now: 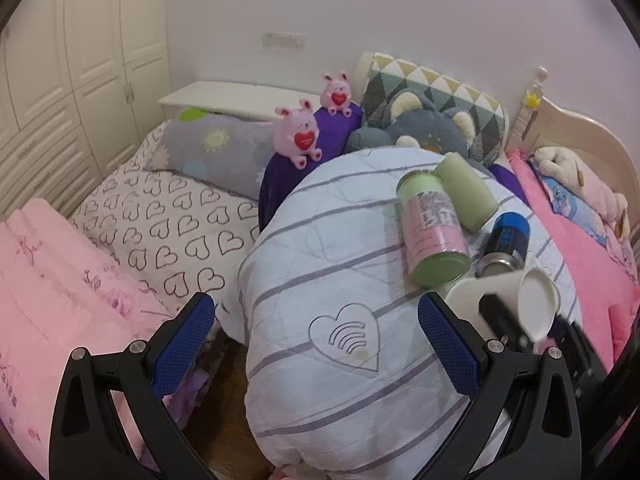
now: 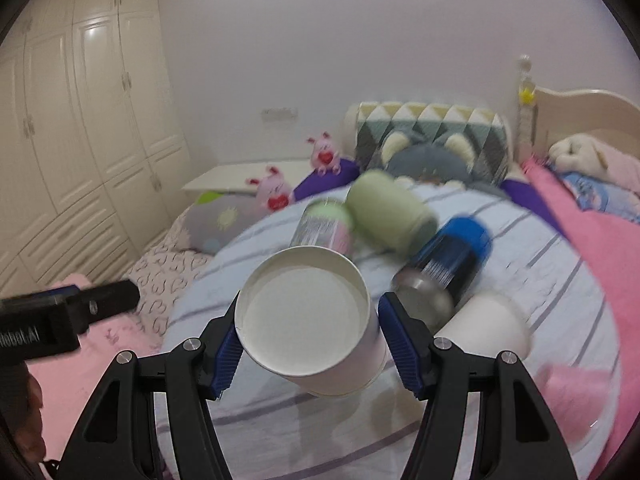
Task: Flip cup upright
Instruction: 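Carry the upright white cup with the right gripper toward the table center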
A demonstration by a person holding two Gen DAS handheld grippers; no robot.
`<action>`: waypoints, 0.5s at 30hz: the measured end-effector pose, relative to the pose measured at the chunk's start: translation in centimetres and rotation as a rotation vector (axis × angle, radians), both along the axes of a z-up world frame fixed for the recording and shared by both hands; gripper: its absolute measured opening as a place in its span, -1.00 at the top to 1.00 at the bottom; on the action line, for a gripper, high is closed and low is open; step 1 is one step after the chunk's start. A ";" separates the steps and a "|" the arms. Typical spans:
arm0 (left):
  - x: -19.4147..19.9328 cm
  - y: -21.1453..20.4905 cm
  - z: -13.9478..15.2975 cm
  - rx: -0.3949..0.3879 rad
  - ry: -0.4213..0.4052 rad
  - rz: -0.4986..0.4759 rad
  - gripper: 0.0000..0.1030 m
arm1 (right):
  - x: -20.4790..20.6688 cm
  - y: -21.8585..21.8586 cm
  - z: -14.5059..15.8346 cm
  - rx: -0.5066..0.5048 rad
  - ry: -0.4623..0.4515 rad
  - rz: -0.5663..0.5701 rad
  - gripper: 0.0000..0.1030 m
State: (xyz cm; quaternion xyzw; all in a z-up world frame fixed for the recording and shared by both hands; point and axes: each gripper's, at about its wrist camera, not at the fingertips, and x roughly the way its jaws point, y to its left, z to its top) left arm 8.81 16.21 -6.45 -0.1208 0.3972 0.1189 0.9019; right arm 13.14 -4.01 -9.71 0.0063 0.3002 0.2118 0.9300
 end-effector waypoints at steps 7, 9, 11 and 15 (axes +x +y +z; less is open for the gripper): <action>-0.5 -0.9 -1.2 -0.012 0.025 -0.022 -0.99 | -2.8 -0.1 -2.8 -0.034 0.011 0.011 -0.26; -0.6 -1.6 -1.3 -0.012 0.032 -0.034 -0.99 | -3.7 -0.4 -2.7 -0.046 -0.008 0.012 -0.26; -0.7 -2.2 -1.4 -0.008 0.039 -0.045 -0.99 | -4.3 -0.9 -2.7 -0.043 -0.004 0.013 -0.26; -1.1 -3.6 -1.6 0.004 0.051 -0.065 -0.99 | -5.3 -1.7 -3.2 -0.034 0.014 0.019 -0.27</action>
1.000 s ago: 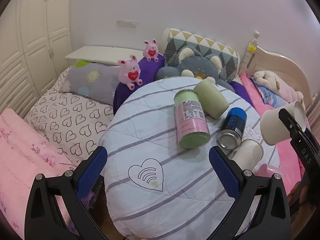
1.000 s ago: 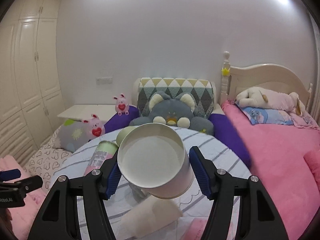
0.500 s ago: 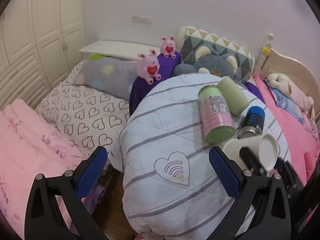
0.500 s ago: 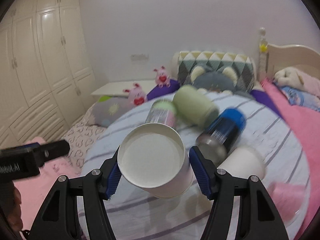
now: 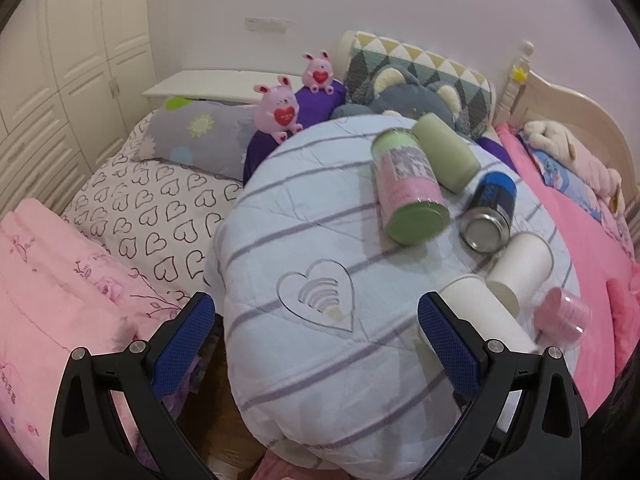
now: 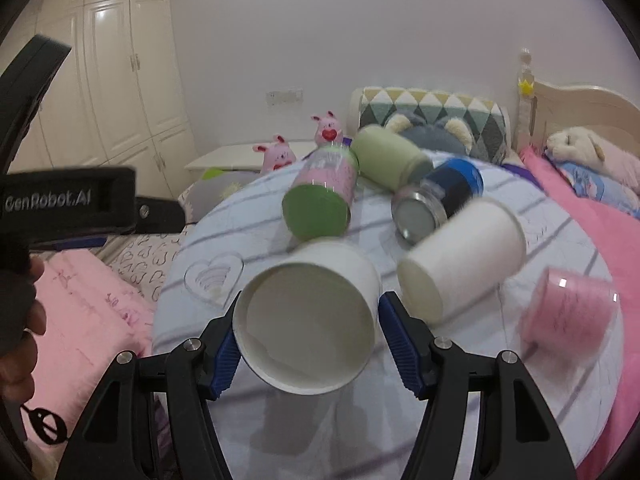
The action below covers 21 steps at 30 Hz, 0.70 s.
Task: Flip cup upright
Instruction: 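Carry the upright white cup with the right gripper toward the table center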
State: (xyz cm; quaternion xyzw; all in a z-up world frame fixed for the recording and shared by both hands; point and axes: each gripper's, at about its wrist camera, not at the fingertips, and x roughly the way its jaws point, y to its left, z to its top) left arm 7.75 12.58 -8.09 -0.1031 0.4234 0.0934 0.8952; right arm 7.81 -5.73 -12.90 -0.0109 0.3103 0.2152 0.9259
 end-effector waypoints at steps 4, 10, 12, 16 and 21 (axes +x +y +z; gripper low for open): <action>-0.4 -1.4 -0.1 0.014 0.014 -0.020 -0.99 | -0.5 -0.4 -0.5 0.016 0.039 0.025 -0.47; -0.8 -3.2 -0.4 0.004 0.052 -0.036 -0.99 | -1.3 -1.0 -0.6 0.028 0.055 0.039 -0.56; -0.9 -3.9 -0.6 0.005 0.068 -0.037 -0.99 | -1.4 -1.6 -0.6 0.037 0.064 0.043 -0.56; -0.8 -5.3 -1.1 0.003 0.110 -0.030 -0.99 | -1.9 -3.0 -0.2 0.060 0.068 0.061 -0.56; -0.1 -7.8 -2.0 0.021 0.168 -0.032 -0.99 | -2.0 -5.1 0.5 0.061 0.076 0.082 -0.56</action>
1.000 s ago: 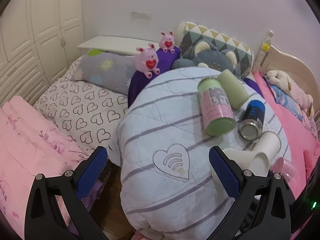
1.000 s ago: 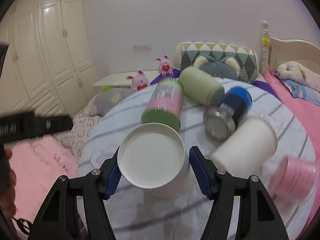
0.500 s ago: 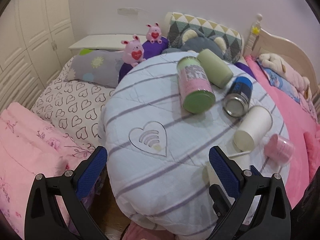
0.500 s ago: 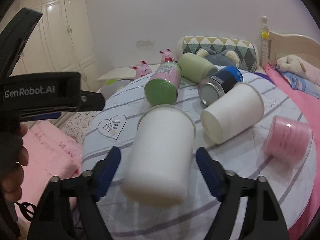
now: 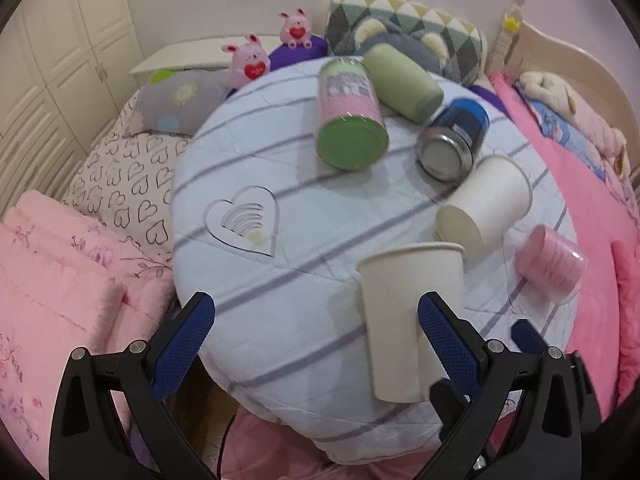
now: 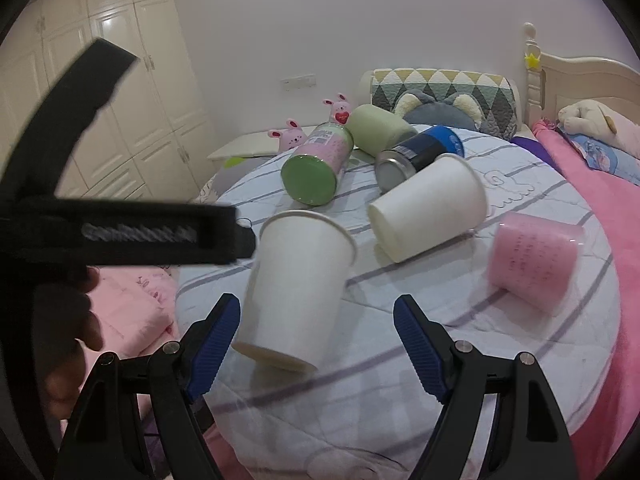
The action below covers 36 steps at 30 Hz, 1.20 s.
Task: Flip cup upright
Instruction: 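Carry the upright white cup with the right gripper toward the table center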
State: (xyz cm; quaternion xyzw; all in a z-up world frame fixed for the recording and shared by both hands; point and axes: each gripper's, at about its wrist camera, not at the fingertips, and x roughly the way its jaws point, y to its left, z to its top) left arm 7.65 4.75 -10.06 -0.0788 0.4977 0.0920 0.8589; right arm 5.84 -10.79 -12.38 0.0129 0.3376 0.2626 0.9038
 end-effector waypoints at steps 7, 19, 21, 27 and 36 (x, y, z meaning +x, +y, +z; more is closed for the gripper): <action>0.7 -1.8 0.1 0.005 0.016 0.033 -0.99 | 0.6 -2.9 0.3 -0.015 0.013 0.016 -0.56; 1.9 -4.1 0.1 -0.014 0.059 0.039 -0.99 | 3.0 -6.1 -0.5 -0.001 0.041 0.061 -0.56; 2.3 -4.6 0.1 0.005 0.058 0.032 -0.99 | 3.2 -6.3 -0.7 0.001 0.045 0.073 -0.56; 3.3 -5.5 -0.6 -0.006 0.093 -0.004 -1.00 | 3.8 -5.6 -1.7 -0.003 0.061 0.102 -0.56; 4.7 -6.4 -2.3 0.016 0.137 -0.022 -0.96 | 4.3 -5.9 -2.7 0.002 0.101 0.106 -0.56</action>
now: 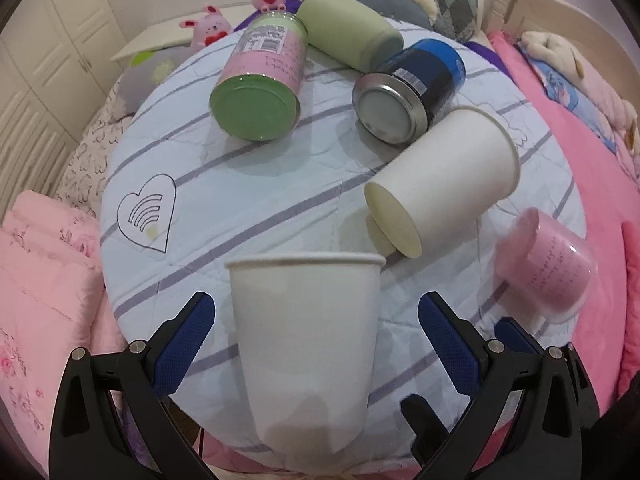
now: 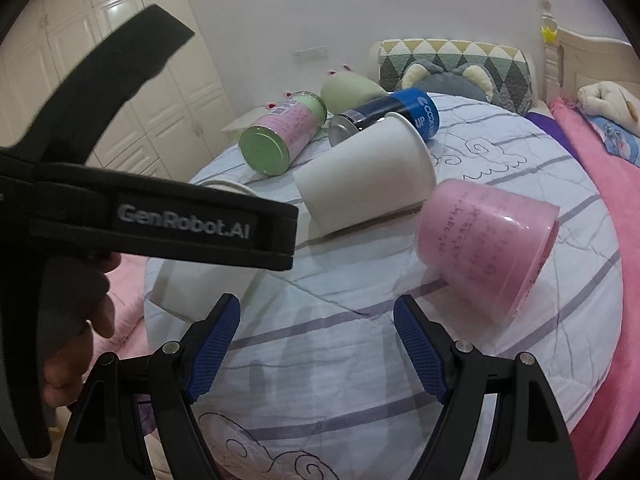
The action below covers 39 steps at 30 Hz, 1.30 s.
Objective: Flip cup upright
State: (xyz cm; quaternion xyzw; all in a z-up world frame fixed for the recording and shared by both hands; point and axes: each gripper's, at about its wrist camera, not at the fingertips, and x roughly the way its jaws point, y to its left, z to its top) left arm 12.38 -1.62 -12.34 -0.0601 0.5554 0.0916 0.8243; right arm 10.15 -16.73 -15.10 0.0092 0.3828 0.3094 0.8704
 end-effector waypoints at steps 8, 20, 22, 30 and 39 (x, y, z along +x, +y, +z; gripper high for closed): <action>-0.3 0.6 -0.3 0.003 -0.012 -0.023 -0.36 | 0.3 0.1 0.1 -0.005 0.006 -0.011 -0.56; -1.3 2.6 2.0 -0.004 -0.229 -0.071 -0.34 | 0.3 2.0 0.5 -0.026 -0.011 0.005 -0.56; -1.3 3.2 2.7 0.006 -0.299 -0.065 -0.34 | 0.3 2.4 0.6 -0.023 -0.019 0.010 -0.56; -1.8 3.9 2.8 0.073 -0.616 -0.073 -0.35 | 0.9 3.3 1.0 -0.021 -0.062 -0.022 -0.56; -3.9 4.0 -0.2 0.045 -0.584 -0.118 -0.42 | 0.1 3.8 0.6 -0.087 -0.083 -0.070 -0.57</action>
